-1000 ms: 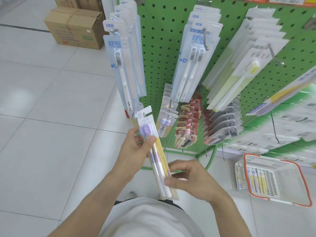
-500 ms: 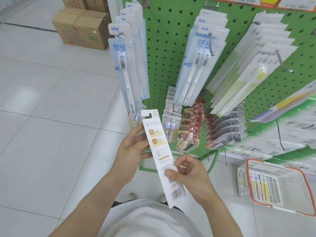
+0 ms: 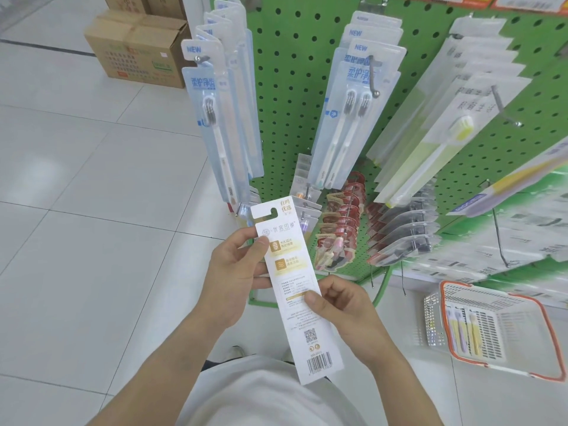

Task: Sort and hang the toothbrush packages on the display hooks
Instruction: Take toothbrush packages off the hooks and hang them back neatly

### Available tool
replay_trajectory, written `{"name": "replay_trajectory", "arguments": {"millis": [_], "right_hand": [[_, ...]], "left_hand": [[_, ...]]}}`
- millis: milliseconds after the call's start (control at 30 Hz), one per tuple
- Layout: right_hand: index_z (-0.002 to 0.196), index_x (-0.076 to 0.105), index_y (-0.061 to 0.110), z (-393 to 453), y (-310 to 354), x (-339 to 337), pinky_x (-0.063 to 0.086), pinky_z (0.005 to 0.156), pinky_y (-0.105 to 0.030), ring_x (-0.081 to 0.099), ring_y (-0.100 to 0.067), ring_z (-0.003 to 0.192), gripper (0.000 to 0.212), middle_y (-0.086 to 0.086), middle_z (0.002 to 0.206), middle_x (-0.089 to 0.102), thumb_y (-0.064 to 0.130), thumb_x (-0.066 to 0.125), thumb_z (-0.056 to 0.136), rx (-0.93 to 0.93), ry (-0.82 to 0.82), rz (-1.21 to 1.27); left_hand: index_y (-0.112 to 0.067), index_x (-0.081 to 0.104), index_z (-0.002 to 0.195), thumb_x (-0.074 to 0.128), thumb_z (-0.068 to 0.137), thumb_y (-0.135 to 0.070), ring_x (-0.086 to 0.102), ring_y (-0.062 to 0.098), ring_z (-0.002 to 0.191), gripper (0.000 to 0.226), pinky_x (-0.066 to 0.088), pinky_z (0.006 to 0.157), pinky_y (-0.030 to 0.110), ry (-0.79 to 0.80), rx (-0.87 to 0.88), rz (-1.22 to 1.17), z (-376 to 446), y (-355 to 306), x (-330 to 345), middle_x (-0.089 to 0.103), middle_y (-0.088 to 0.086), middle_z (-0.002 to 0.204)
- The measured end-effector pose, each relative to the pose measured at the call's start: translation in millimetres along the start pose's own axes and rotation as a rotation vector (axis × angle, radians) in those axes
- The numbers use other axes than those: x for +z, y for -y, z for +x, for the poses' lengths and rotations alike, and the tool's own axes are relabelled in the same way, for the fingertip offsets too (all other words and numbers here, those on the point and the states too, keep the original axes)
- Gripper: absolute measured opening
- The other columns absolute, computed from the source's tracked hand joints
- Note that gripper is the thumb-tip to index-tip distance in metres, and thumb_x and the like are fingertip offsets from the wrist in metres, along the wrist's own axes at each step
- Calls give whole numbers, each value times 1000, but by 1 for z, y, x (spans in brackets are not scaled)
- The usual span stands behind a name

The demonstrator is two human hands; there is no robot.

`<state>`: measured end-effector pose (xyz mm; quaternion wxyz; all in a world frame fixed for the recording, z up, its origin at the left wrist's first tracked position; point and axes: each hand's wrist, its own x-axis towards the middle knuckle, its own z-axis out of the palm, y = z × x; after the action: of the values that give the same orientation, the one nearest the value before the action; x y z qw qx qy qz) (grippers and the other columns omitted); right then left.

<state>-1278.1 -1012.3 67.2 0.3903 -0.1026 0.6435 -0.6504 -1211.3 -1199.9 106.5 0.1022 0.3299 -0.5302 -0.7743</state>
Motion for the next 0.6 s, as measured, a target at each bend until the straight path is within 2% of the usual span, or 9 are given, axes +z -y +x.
{"name": "replay_trajectory", "arguments": {"millis": [200, 433, 600], "right_hand": [[93, 69, -5, -2, 1, 0, 56, 72, -28, 73, -23, 82, 22, -18, 96, 77, 14, 78, 86, 23, 4, 52], [88, 68, -2, -2, 2, 4, 56, 74, -28, 74, -24, 85, 13, -19, 99, 77, 10, 74, 83, 22, 12, 70], [85, 68, -2, -6, 3, 6, 57, 72, -29, 75, -25, 84, 12, -19, 96, 77, 6, 76, 82, 29, 14, 42]], "left_hand": [[-9, 65, 110, 55, 101, -13, 75, 38, 88, 14, 62, 75, 53, 8, -16, -8, -1, -2, 1, 77, 13, 103], [-11, 67, 109, 55, 101, -11, 76, 32, 83, 14, 62, 62, 41, 31, -11, 4, -2, -4, -1, 77, 11, 100], [-10, 65, 108, 61, 98, -16, 76, 27, 83, 13, 62, 60, 40, 40, 36, 73, -5, -5, 1, 78, 8, 98]]}}
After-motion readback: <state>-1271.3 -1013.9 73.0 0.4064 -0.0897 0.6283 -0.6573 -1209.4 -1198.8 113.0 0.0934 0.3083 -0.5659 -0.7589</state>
